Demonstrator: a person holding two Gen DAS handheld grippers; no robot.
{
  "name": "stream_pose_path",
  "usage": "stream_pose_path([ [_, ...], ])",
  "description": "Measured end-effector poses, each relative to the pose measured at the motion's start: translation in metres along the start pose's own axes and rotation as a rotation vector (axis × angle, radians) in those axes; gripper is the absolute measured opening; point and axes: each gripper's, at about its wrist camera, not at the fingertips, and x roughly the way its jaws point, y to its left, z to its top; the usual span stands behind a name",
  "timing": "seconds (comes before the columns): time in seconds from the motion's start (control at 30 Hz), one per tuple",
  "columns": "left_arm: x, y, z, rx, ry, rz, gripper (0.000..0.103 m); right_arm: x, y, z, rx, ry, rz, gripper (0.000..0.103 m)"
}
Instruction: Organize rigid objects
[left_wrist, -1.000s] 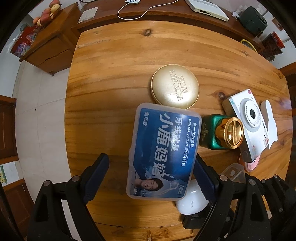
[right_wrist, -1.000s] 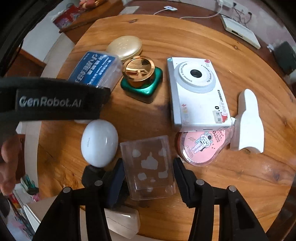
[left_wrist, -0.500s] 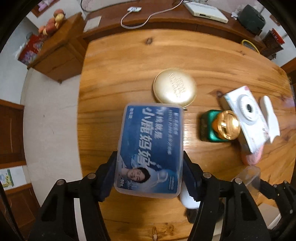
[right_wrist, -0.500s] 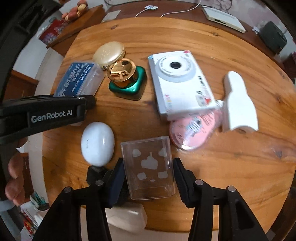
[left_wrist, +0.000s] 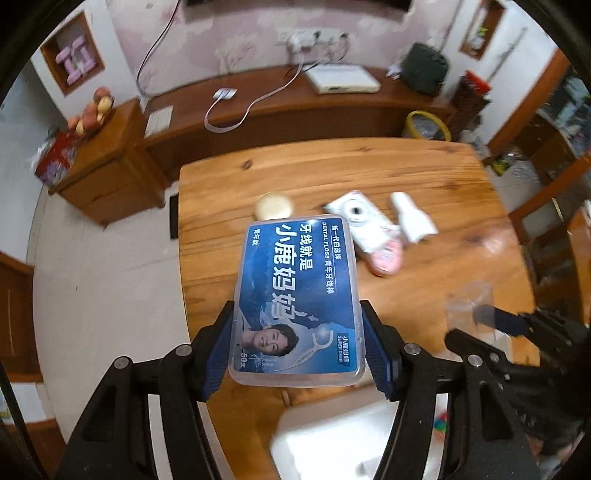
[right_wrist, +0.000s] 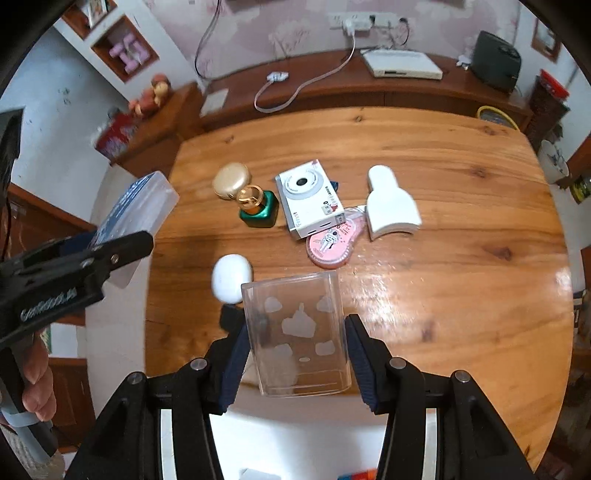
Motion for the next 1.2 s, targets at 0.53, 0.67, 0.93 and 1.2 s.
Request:
stream_pose_path([
  [0.53,-0.118,-0.079,-0.079,0.059,-0.117,-0.094,0.066,-0.133,0.006,-0.095,-0.052,-0.218,0.069,0.052],
  [0.67,-0.121,-0.091,-0.096,0.033,-0.112,-0.095,0.066,-0.159,0.003,-0.118,-0.075,-0.256,0.068,0.052],
  [0.93,-0.105,-0.115,-0.125,0.006,-0.046,-0.036,0.066,-0.166,-0.009,-0.154,-0.108,-0.252,0.057,0.052],
  [1.2,-0.065,-0.132,-0.155,0.014,0.064,0.039,0.066,-0.139,-0.012,-0.177,-0.155,-0.196,0.003,0.052],
])
